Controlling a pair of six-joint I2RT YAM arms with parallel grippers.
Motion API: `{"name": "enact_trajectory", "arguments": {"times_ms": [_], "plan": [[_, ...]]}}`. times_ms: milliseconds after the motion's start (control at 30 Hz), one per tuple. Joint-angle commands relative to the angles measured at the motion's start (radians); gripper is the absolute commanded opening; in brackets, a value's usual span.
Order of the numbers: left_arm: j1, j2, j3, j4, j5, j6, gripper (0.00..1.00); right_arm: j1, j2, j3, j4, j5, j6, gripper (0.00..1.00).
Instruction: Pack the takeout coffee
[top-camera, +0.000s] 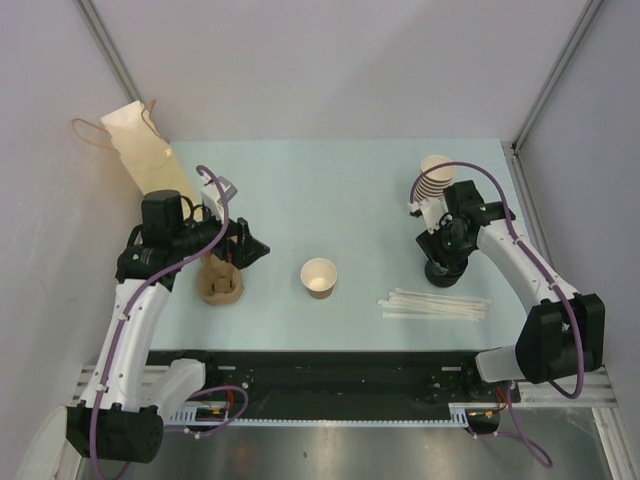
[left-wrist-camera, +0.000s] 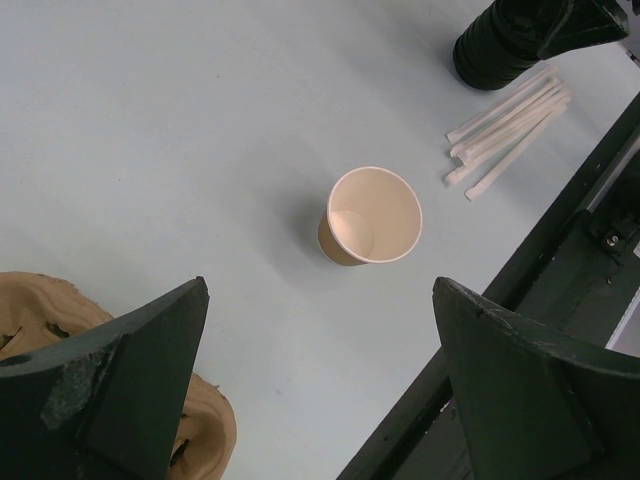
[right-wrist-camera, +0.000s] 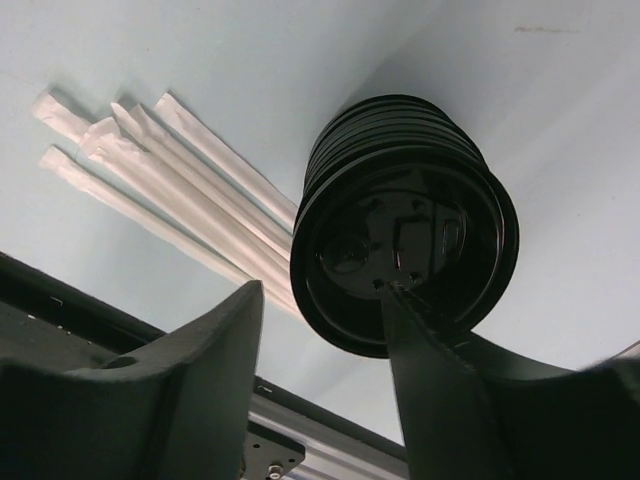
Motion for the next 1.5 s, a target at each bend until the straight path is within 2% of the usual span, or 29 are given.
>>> {"name": "enact_trajectory", "arguments": {"times_ms": [0, 133, 200, 333, 467, 533, 567, 633, 867, 1067, 1233, 1267, 1433, 1467], "plan": [[-0.006, -0.011, 0.004, 0.035, 0.013, 0.000, 0.99, 0.004, 0.025, -0.009, 0.044, 0.015, -0.020, 0.52], [-0.006, -0.011, 0.004, 0.031, 0.007, 0.004, 1.00, 0.007, 0.022, -0.009, 0.049, 0.009, -0.020, 0.42], [-0.006, -0.011, 0.003, 0.030, 0.006, 0.003, 0.99, 0.007, 0.016, -0.009, 0.044, -0.002, -0.019, 0.40], [-0.006, -0.012, 0.000, 0.038, 0.013, -0.002, 0.99, 0.003, 0.015, -0.009, 0.024, -0.025, -0.022, 0.26], [-0.006, -0.009, 0.007, 0.028, 0.013, 0.003, 1.00, 0.003, -0.004, -0.009, 0.012, -0.057, -0.022, 0.19], [-0.005, -0.006, 0.012, 0.024, 0.015, 0.004, 0.99, 0.003, -0.016, -0.009, 0.010, -0.066, -0.022, 0.12], [-0.006, -0.006, 0.012, 0.025, 0.013, 0.008, 1.00, 0.003, -0.022, -0.009, 0.010, -0.066, -0.022, 0.05], [-0.005, -0.008, 0.013, 0.022, 0.015, 0.008, 1.00, 0.003, -0.040, -0.006, 0.007, -0.071, -0.024, 0.01], [-0.008, -0.008, 0.010, 0.018, 0.027, 0.014, 0.99, -0.002, -0.085, 0.006, -0.011, -0.092, -0.019, 0.00], [-0.008, -0.019, 0.009, 0.025, 0.021, 0.018, 0.99, -0.038, -0.114, 0.072, -0.034, -0.178, 0.004, 0.00], [-0.006, -0.064, -0.020, 0.090, 0.056, 0.023, 1.00, -0.115, -0.103, 0.221, -0.063, -0.443, 0.091, 0.00], [-0.008, -0.074, -0.034, 0.102, 0.079, 0.029, 1.00, -0.114, -0.093, 0.243, -0.084, -0.559, 0.111, 0.00], [-0.006, -0.117, -0.048, 0.208, 0.165, -0.018, 0.99, -0.115, -0.031, 0.273, -0.051, -0.909, 0.292, 0.00], [-0.008, -0.117, -0.036, 0.214, 0.174, -0.032, 0.99, -0.120, -0.024, 0.273, -0.039, -1.054, 0.320, 0.00]]}}
